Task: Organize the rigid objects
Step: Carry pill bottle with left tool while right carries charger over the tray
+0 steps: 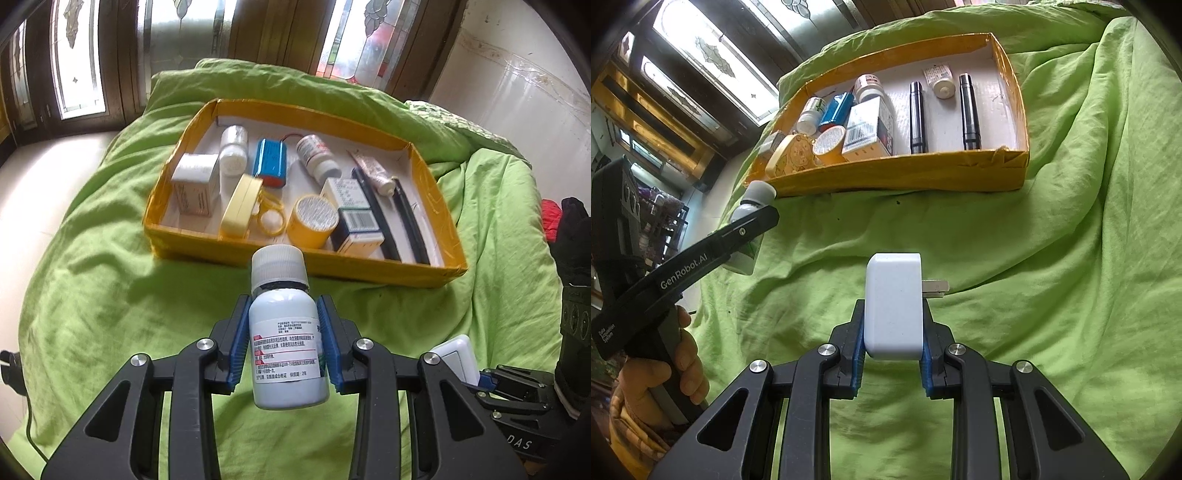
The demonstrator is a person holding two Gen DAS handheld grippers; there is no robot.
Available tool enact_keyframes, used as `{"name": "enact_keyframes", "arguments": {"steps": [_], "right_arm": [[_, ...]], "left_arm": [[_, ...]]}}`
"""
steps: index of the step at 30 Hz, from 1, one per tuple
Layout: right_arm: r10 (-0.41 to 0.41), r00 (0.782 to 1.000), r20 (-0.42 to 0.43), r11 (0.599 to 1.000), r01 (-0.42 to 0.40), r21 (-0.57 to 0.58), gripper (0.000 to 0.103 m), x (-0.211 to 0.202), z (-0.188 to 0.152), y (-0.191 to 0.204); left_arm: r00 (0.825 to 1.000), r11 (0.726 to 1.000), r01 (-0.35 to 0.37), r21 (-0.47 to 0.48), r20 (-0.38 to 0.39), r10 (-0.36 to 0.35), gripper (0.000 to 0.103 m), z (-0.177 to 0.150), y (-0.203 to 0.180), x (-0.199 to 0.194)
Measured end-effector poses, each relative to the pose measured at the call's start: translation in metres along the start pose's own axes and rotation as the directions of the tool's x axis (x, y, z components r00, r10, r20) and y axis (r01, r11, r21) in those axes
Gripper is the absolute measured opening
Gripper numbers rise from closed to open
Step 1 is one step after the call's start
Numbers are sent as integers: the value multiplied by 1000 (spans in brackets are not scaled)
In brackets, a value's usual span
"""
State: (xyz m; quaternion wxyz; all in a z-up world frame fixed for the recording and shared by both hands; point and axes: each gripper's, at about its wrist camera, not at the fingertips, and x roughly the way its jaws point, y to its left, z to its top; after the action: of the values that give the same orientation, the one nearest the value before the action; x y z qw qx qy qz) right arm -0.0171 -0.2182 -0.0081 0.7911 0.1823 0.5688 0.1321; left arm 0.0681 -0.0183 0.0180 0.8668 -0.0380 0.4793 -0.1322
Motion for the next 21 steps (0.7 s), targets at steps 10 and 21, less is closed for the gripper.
{"name": "enact_keyframes", "arguments": {"steps": [10, 21], "right_arm": [[19, 999, 49, 1000, -19, -6, 22, -18, 15, 9], [23, 992, 121, 1000, -23, -4, 22, -31, 57, 14]], "left_arm": [[999, 999, -22, 43, 31, 20, 33, 26, -9, -6], [998, 995, -47, 83, 44, 43, 33, 43, -14, -6]]}}
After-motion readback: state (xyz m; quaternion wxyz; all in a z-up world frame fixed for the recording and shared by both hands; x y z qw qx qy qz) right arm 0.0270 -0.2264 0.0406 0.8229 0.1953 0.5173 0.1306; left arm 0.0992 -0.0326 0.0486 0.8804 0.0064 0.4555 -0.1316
